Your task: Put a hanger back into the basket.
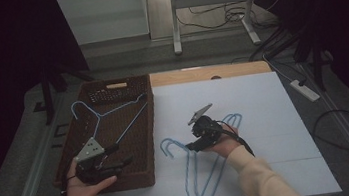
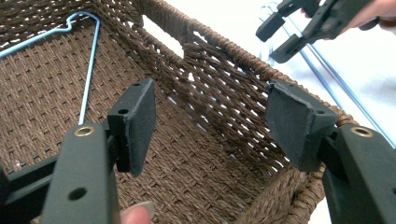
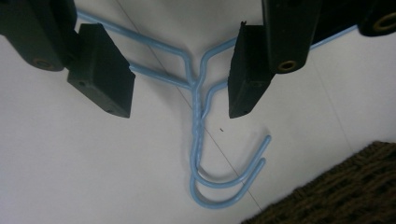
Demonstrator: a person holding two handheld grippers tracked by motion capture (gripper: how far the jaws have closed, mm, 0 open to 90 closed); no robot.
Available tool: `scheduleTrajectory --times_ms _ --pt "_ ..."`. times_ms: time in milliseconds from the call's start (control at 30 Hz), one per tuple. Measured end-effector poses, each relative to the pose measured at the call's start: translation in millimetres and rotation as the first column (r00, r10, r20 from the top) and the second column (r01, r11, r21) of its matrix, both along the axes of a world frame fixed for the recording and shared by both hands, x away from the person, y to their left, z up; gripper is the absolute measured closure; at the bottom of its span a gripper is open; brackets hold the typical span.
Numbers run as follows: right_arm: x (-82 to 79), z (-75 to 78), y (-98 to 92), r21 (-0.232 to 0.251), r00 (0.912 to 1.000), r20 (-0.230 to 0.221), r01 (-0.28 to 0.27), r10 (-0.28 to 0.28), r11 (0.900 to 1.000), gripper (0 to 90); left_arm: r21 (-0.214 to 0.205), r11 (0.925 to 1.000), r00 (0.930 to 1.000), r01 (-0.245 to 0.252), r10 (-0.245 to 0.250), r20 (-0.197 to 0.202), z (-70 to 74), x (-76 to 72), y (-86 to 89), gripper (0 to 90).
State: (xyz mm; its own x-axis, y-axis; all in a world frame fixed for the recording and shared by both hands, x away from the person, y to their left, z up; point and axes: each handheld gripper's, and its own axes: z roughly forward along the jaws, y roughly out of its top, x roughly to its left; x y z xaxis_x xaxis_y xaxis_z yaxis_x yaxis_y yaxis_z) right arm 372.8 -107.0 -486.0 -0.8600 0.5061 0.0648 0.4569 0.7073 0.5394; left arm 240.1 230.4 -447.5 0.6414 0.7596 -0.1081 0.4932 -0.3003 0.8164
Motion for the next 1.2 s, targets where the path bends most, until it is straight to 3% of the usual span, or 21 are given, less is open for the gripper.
scheduleTrajectory --times_ms 333,467,567,667,700,833,933,1033,1133,1200 --pt "3.2 -11.7 12.5 -0.089 0.9969 -0.063 -0.053 0.047 0.9946 54.3 0.003 1.0 1.0 0.002 -0.002 -0.006 -1.9 0.9 -0.9 34.9" --pt "3.8 -12.3 17.7 -0.118 0.9964 -0.06 -0.066 0.059 0.9908 57.9 0.004 1.0 1.0 0.006 -0.006 -0.005 -1.8 0.8 -2.0 34.9" --pt "2.2 -10.4 22.9 -0.168 0.9963 -0.057 -0.072 0.064 0.9831 63.4 0.002 1.0 1.0 0.006 -0.006 -0.002 -0.9 0.4 -1.8 34.9" --pt "-1.1 -10.0 26.2 -0.188 0.9957 -0.065 -0.077 0.066 0.979 66.1 0.0 1.0 1.0 0.005 -0.005 -0.001 -0.4 0.3 -0.9 34.9" --pt "-3.6 -11.3 29.5 -0.217 0.9962 -0.063 -0.072 0.059 0.9736 69.0 0.0 1.0 1.0 0.004 -0.004 0.0 -0.6 0.4 -0.7 34.9" --pt "-2.9 -10.6 32.2 -0.253 0.9976 -0.062 -0.047 0.033 0.9663 75.0 0.001 1.0 1.0 0.005 -0.005 0.002 0.0 0.0 -0.6 34.9" --pt "-2.7 -11.0 33.1 -0.272 0.9975 -0.067 -0.039 0.021 0.9616 75.7 -0.002 1.0 1.0 0.003 -0.003 0.006 0.8 -0.3 -0.4 34.9" --pt "-6.4 -11.3 36.0 -0.319 0.9988 -0.05 -0.018 0.003 0.9476 74.3 -0.001 1.0 1.0 0.001 -0.001 0.009 0.9 -0.5 0.3 34.9" --pt "-7.9 -11.0 36.9 -0.331 0.9992 -0.04 -0.017 0.004 0.9436 70.0 -0.001 1.0 1.0 0.003 -0.003 0.009 0.9 -0.6 0.0 34.9" --pt "-7.2 -11.4 35.2 -0.344 0.9996 -0.029 -0.002 -0.009 0.9388 71.9 -0.001 1.0 0.9999 0.004 -0.004 0.011 1.4 -0.9 -0.2 34.9"
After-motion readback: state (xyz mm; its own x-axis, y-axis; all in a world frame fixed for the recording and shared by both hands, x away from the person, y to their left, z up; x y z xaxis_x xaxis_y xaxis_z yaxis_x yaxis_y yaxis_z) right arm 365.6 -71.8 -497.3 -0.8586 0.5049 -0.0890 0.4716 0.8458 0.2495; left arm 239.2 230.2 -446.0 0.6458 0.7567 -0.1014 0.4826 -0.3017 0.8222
